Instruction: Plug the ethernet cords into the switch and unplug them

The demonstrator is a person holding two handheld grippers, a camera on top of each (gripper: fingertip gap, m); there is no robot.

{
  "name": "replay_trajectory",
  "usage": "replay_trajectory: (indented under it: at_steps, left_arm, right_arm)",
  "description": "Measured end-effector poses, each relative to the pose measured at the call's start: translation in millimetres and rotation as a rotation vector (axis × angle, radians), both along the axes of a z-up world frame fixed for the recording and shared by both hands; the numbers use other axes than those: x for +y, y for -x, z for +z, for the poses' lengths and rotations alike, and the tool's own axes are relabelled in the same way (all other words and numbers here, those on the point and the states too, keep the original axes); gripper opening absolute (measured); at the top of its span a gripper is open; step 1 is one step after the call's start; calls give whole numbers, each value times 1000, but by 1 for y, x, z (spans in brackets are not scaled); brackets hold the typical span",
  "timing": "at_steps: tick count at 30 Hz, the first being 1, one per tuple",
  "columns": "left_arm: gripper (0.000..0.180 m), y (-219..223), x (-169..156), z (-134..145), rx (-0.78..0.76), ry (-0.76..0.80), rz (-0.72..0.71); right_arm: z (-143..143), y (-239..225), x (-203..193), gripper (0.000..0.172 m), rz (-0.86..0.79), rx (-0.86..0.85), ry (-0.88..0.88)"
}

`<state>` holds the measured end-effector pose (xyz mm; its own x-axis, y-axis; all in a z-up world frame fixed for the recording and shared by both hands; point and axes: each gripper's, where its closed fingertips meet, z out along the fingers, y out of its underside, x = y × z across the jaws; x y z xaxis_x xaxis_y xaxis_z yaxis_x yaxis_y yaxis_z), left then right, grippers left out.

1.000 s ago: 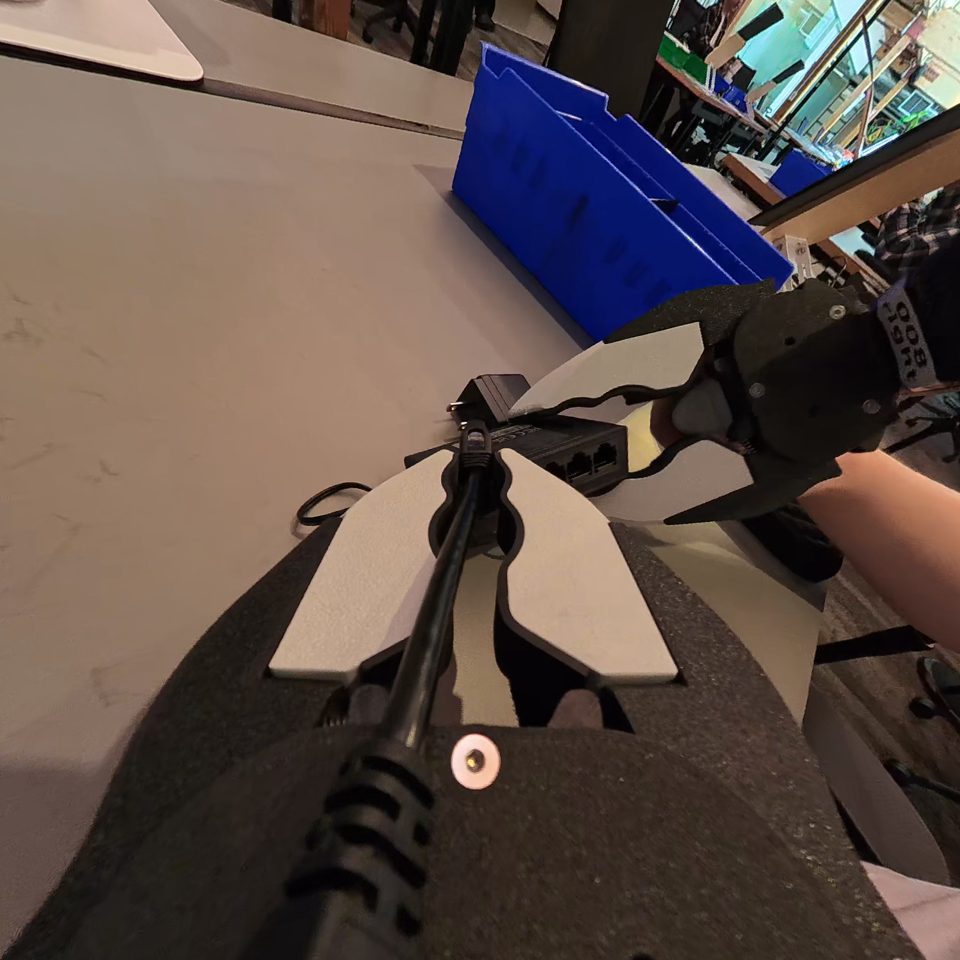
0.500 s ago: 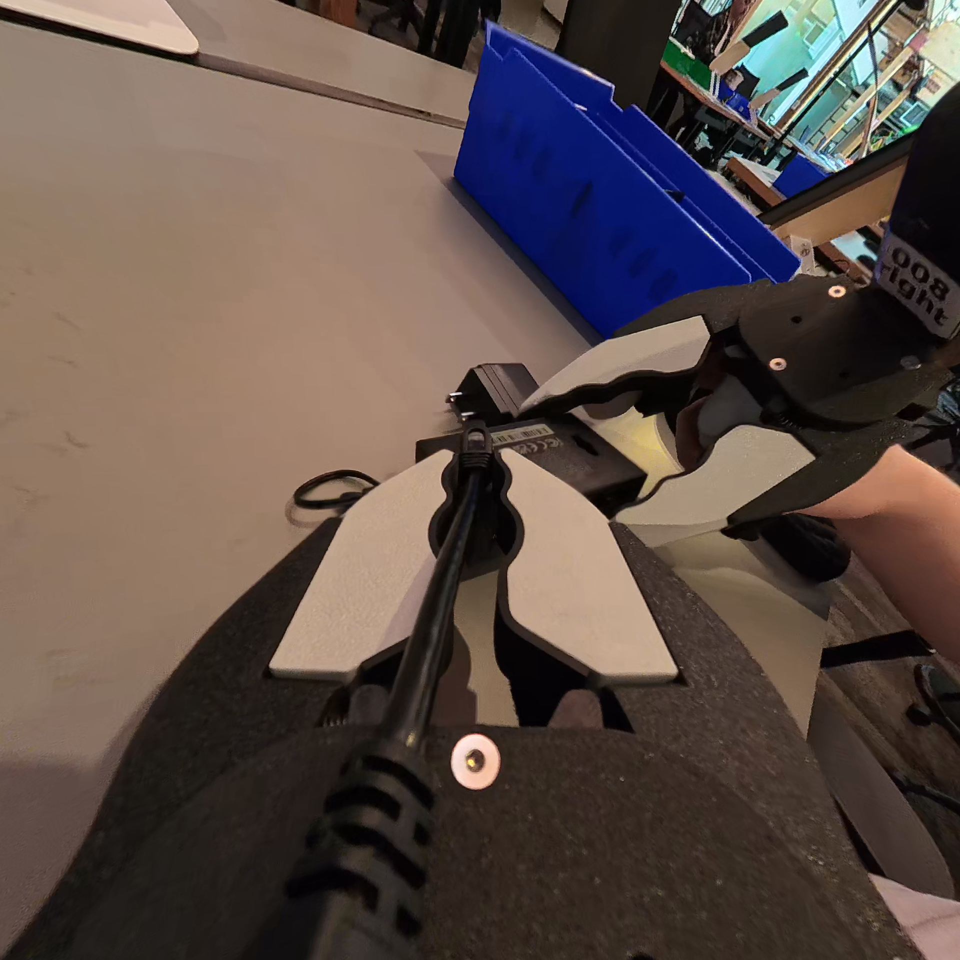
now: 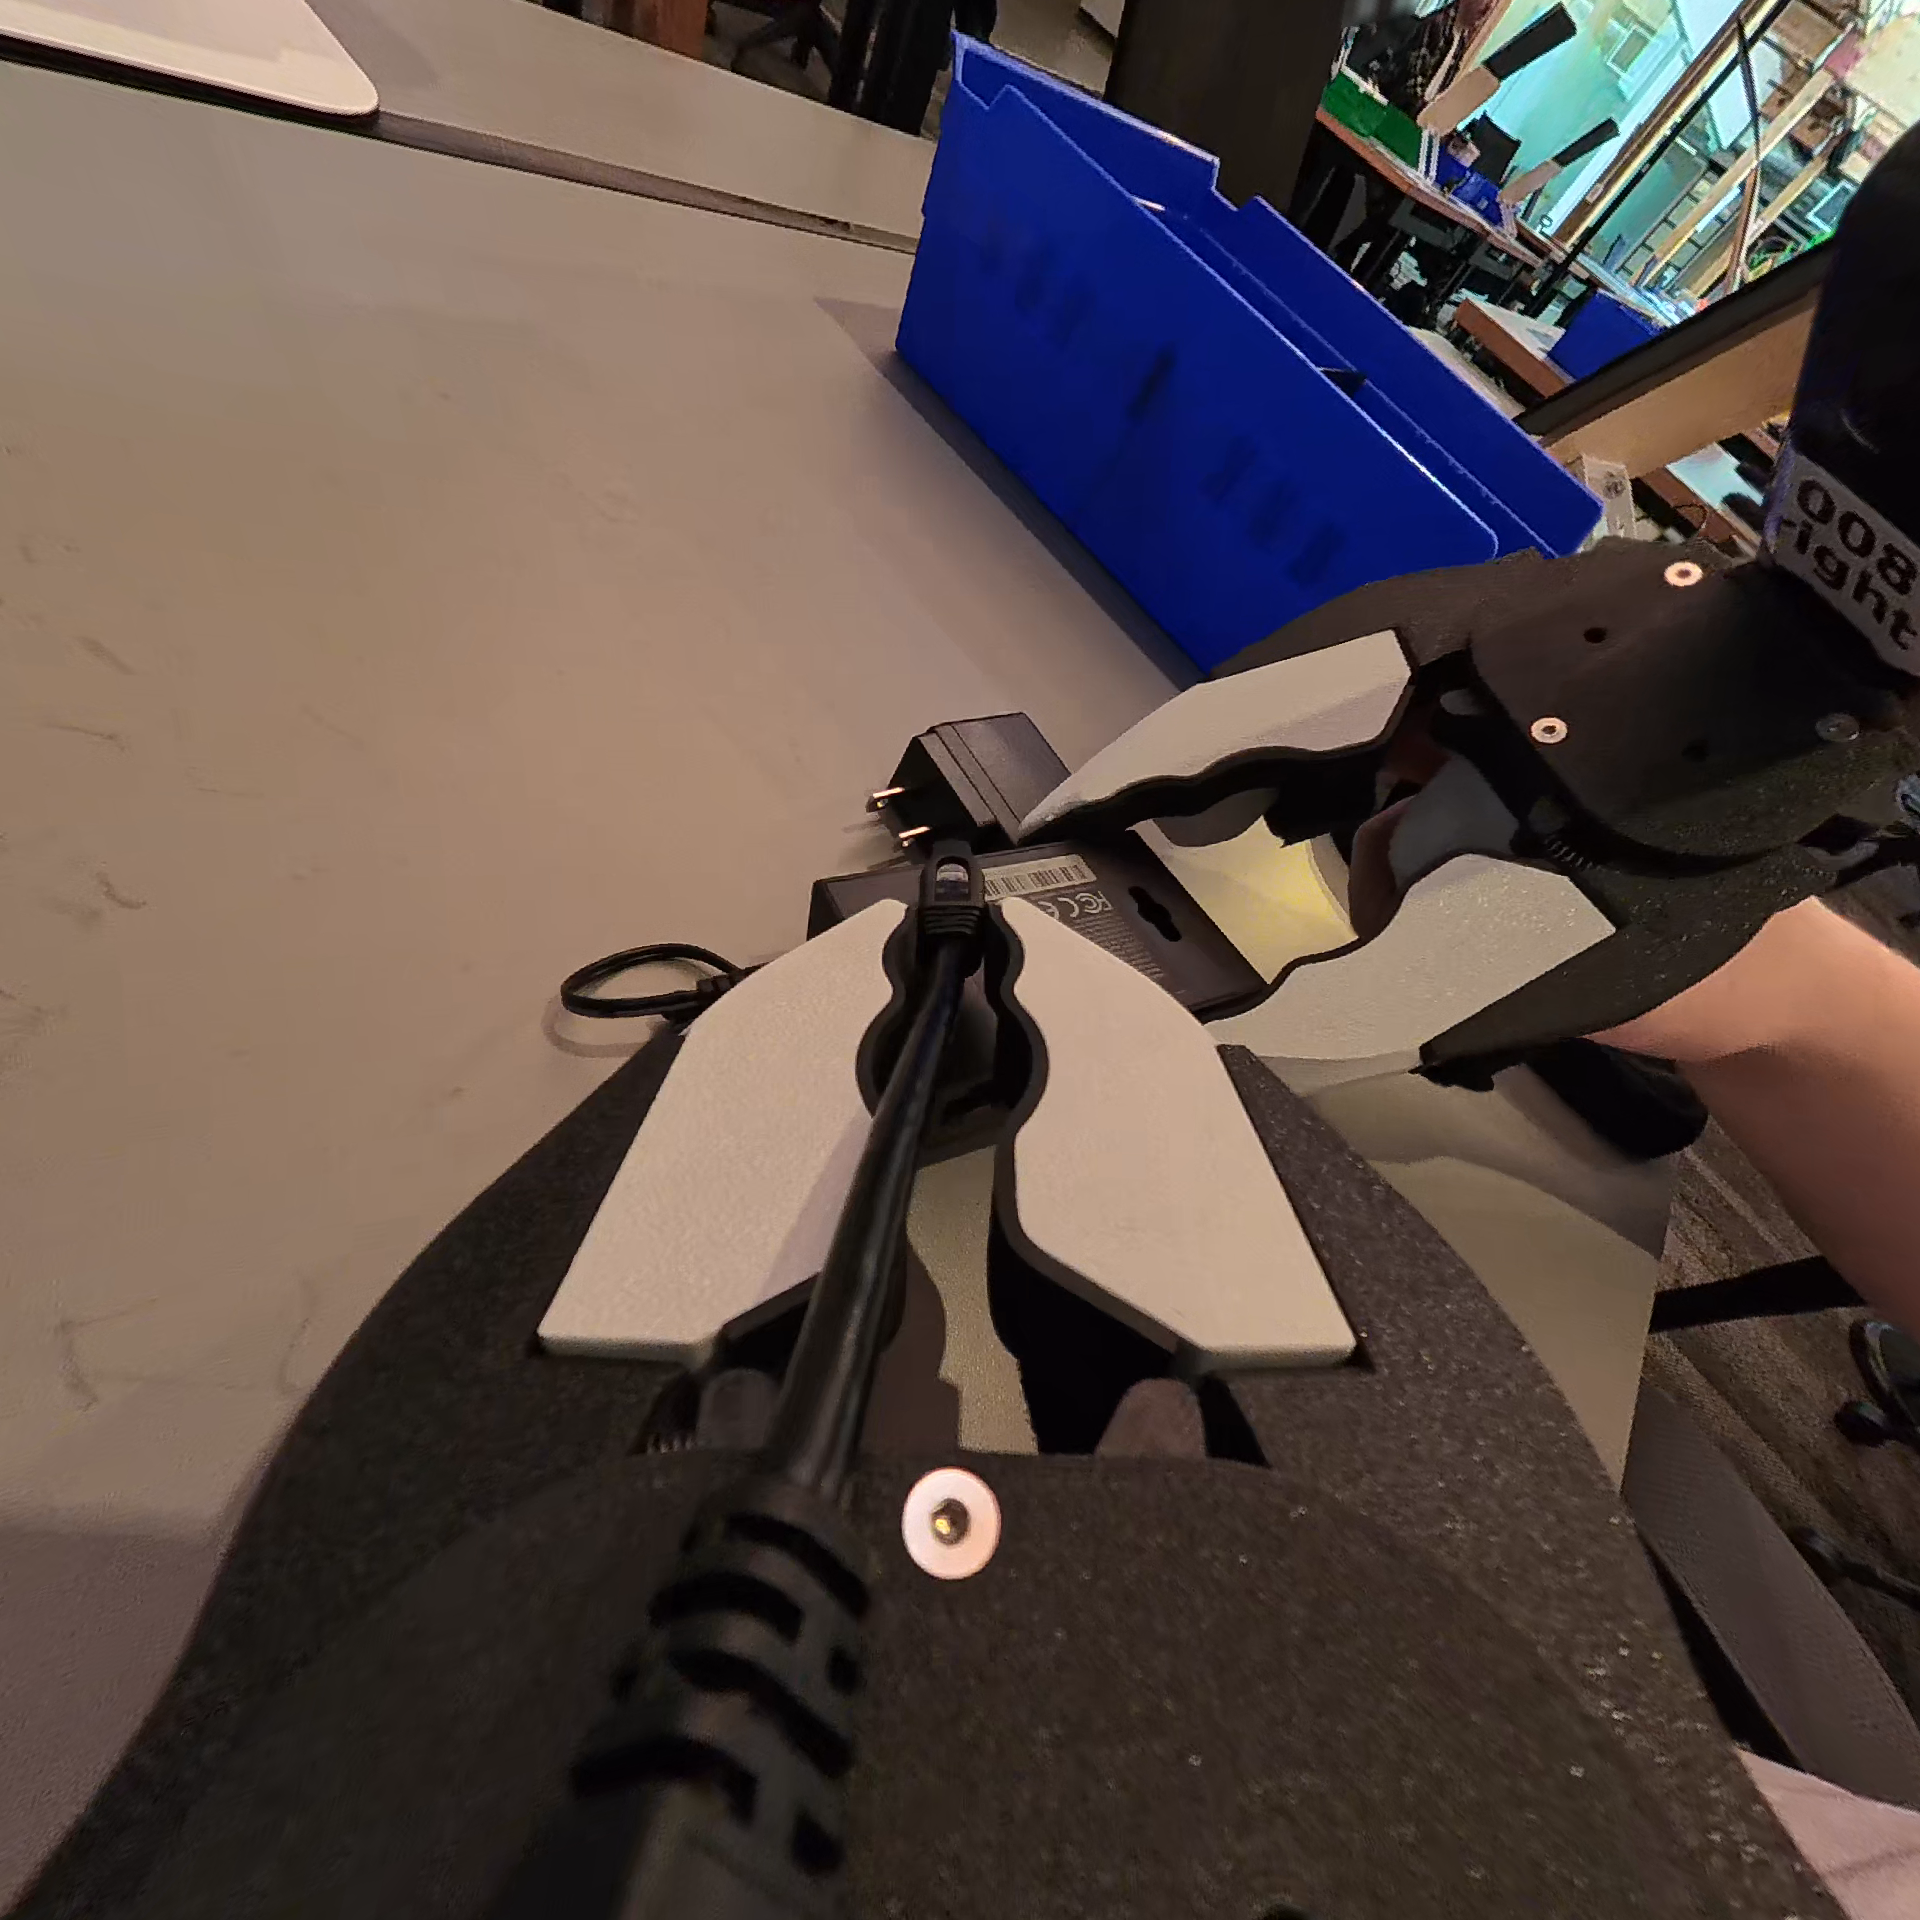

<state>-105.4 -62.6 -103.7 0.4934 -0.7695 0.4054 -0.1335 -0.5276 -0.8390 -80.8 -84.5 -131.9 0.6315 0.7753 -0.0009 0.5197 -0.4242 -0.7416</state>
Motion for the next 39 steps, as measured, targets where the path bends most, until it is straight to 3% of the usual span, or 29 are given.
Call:
replay_trajectory:
  at_steps: [5,15,21,27,32,39]
  left_arm:
    - [11,1,0,5,-44,8,-3]
    - [11,35,8,45,-98,-19,20]
    - [11,27,-5,27,-76,60,-43]
    - [11,37,0,19,-42,43,15]
    - [11,41,3,19,-82,88,13]
    - [11,37,3,28,-85,19,16]
  right_arm:
    - [-1,-1,-1,62,51,-58,-8]
    - [18,-5,6,62,87,-192,-223]
    - [17,-5,11,62,79,-105,-212]
    - [16,-11,13,62,31,-36,-208]
    - [25,-16,16,62,11,4,-270]
    - [11,-17,24,62,-95,80,-181]
